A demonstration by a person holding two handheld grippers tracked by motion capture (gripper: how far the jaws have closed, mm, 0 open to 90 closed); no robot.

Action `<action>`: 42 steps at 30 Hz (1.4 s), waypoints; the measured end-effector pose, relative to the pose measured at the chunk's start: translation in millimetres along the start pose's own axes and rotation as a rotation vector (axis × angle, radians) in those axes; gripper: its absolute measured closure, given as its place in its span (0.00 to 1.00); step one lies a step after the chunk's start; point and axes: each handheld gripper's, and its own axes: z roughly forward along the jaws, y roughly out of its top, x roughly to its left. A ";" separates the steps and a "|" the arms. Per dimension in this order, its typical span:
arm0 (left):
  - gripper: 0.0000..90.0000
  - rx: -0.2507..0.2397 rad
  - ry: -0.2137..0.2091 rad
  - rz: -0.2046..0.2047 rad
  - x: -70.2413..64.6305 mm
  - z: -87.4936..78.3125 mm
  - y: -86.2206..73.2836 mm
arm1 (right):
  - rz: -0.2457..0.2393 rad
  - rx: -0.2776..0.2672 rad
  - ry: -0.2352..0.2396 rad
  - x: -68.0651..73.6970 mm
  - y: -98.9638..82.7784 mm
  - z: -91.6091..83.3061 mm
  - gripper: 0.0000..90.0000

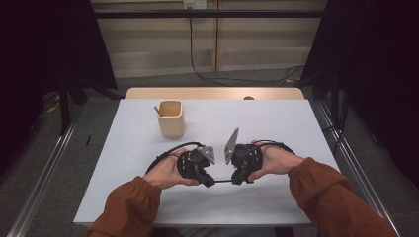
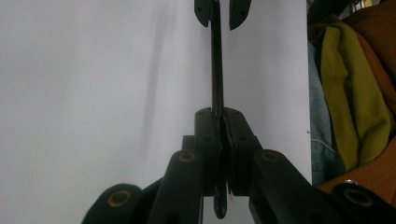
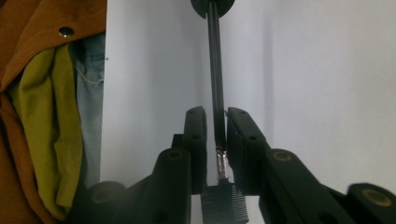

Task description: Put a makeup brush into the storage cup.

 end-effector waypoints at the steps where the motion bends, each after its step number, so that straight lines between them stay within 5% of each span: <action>1: 0.95 0.003 -0.003 0.002 -0.1 0.2 0.2 | 0.008 -0.005 0.005 0.2 -0.6 -0.1 0.80; 9: 0.95 -0.020 -0.003 0.003 -0.7 -2.4 -1.0 | 0.030 -0.042 -0.006 -0.3 -3.8 5.4 0.41; 18: 0.95 -0.030 -0.005 0.013 -1.6 -7.2 -3.4 | 0.075 -0.106 -0.020 -2.0 -6.3 1.7 0.17; 32: 0.95 -0.057 0.012 -0.019 0.1 -11.8 -10.1 | 0.112 -0.273 -0.068 -7.5 -21.2 -11.0 0.05; 42: 0.95 -0.069 0.026 -0.042 1.2 -17.3 -14.6 | 0.146 -0.309 -0.101 -7.1 -32.9 -12.7 0.06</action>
